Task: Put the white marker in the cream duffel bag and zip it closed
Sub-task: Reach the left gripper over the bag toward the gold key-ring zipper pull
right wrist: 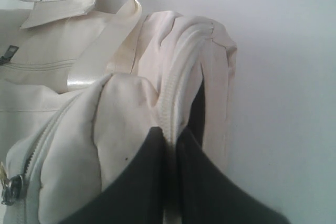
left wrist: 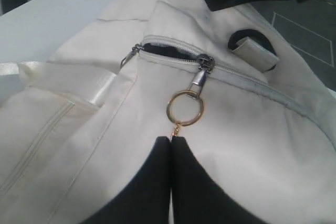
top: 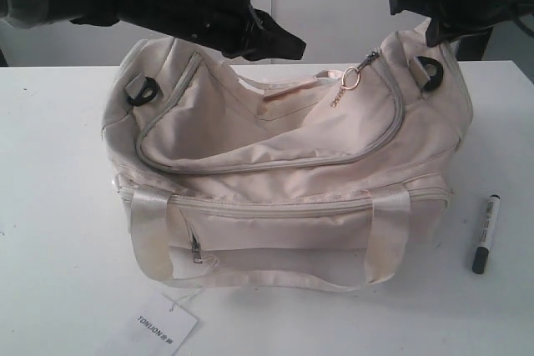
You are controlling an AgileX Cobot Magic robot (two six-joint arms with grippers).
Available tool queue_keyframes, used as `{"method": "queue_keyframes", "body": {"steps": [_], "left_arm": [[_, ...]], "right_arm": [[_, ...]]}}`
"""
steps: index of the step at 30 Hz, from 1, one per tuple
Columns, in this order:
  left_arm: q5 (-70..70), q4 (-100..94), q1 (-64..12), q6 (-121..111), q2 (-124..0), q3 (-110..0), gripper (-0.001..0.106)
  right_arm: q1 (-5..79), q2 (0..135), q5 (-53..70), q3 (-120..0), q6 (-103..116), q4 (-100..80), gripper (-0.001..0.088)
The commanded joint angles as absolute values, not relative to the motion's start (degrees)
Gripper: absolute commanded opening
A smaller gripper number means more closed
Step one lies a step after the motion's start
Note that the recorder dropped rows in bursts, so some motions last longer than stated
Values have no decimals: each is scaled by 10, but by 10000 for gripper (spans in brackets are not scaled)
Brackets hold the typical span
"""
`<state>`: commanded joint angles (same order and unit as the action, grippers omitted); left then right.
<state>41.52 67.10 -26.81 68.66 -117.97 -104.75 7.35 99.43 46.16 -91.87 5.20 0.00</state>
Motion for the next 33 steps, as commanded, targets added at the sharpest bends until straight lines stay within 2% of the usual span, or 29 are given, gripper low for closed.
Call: {"method": "queue_keyframes", "body": {"steps": [8,9,11,16,20,32,33], "left_arm": [[346,682,-318,836,-1201,-1054,2],[332,681,-324,845,-1203,-1054,29],[313,681,-330,861,-1206,-1054,114],[283,696,-334,871,-1206,-1054,445],[258,706,-334,867,-1208,-1054,568],[293,749,-334,867,-1241,-1054,562],[302,749,-334,867,-1241,-1054,536]], "right_arm": [[73,994,462,-919,52,0,0],[73,994,462,-919,52,0,0],[73,994,463,-919,52,0,0],[73,994,463,-919,52,0,0],[73,994,463,-919,52,0,0],[73,994,464,-919,52,0,0],[73,994,464,-919,52,0,0]]}}
